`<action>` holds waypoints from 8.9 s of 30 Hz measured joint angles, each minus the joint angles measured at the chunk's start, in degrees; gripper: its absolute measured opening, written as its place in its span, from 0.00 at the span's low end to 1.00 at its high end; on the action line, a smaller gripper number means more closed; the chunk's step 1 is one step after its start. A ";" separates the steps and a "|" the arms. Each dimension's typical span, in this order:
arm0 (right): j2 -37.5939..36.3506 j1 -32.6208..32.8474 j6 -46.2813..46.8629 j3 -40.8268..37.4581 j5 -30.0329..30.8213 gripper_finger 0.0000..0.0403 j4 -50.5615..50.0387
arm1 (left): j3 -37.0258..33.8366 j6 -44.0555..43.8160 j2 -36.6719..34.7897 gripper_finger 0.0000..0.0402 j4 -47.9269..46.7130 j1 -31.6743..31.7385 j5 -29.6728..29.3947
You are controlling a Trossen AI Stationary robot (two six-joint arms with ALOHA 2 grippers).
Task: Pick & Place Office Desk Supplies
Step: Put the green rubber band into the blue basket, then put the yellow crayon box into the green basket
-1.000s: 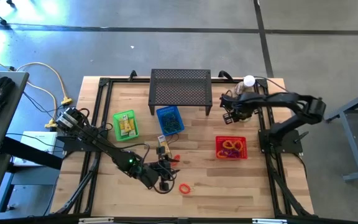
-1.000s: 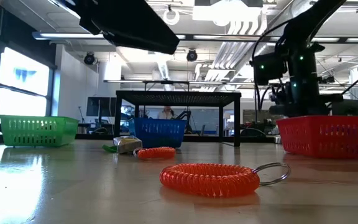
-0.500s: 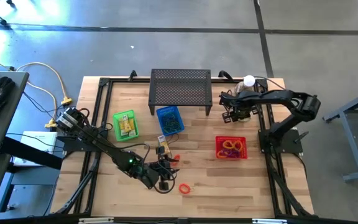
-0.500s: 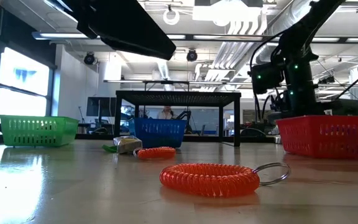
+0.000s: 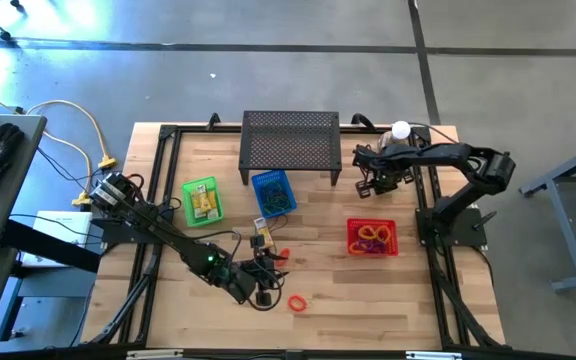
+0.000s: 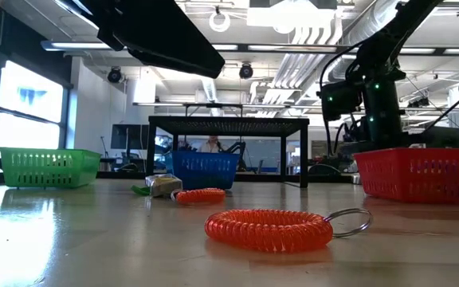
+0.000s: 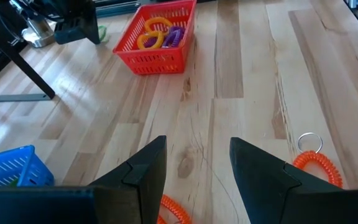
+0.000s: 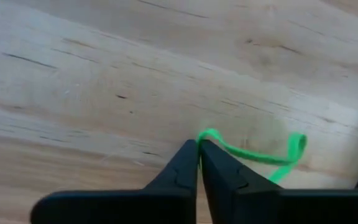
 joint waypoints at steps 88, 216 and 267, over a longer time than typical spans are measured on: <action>15.44 32.45 -36.39 21.25 1.42 0.64 62.67 | 0.04 -21.11 -13.92 0.43 -35.89 -13.29 -8.05; 9.16 62.48 -26.75 21.27 14.00 0.72 44.58 | -0.66 39.49 0.03 0.54 -23.80 17.65 28.09; 9.18 62.48 -26.58 21.27 13.97 0.72 44.07 | -0.55 35.89 3.56 0.53 -26.34 21.38 34.62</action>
